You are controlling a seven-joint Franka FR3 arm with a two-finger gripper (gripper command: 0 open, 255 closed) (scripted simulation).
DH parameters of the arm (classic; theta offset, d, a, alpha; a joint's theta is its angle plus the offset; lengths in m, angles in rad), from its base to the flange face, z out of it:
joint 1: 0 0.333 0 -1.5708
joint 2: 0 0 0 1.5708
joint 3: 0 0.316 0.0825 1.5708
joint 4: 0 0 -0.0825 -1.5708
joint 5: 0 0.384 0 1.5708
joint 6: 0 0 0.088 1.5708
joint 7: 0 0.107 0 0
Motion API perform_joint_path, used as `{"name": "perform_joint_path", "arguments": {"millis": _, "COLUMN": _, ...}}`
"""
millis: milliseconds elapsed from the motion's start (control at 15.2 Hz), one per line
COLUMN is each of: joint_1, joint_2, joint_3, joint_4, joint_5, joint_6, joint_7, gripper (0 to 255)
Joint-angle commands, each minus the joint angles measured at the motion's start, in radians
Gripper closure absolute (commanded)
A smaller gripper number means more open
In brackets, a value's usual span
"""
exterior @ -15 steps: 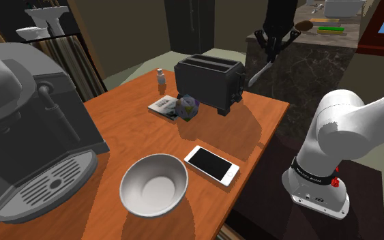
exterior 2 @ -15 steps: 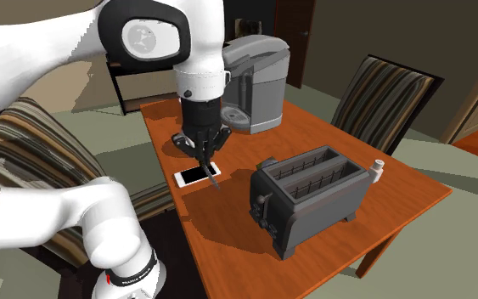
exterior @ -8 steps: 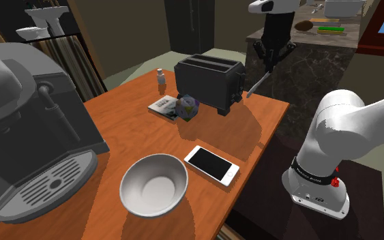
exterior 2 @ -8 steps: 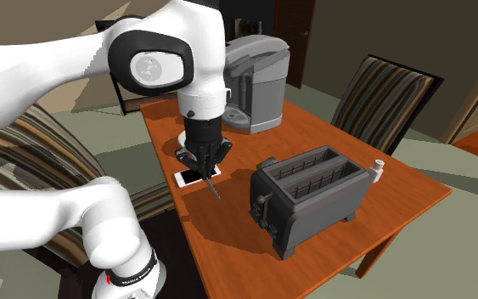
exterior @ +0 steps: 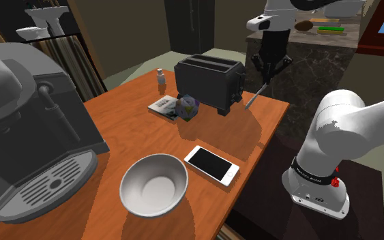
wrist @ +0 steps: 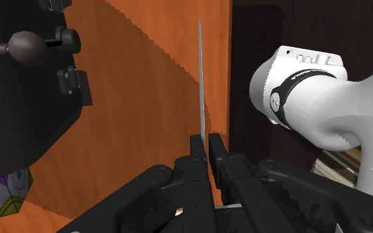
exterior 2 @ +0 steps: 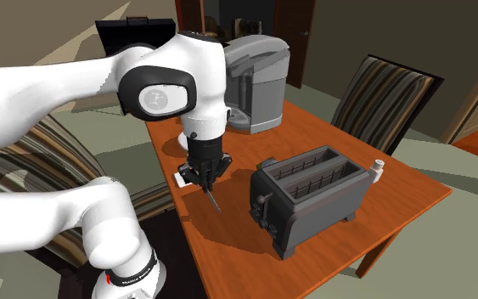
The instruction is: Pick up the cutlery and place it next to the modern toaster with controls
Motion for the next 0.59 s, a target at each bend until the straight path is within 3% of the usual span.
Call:
{"name": "perform_joint_path", "arguments": {"millis": 0, "joint_1": -0.002, "joint_2": -0.007, "joint_3": -0.003, "joint_4": -0.030, "joint_5": -0.003, "joint_6": 0.023, "joint_7": 0.001, "gripper": 255}}
{"name": "perform_joint_path", "arguments": {"millis": 528, "joint_1": -0.014, "joint_2": -0.028, "joint_3": -0.023, "joint_4": -0.146, "joint_5": -0.025, "joint_6": 0.118, "joint_7": 0.001, "gripper": 255}}
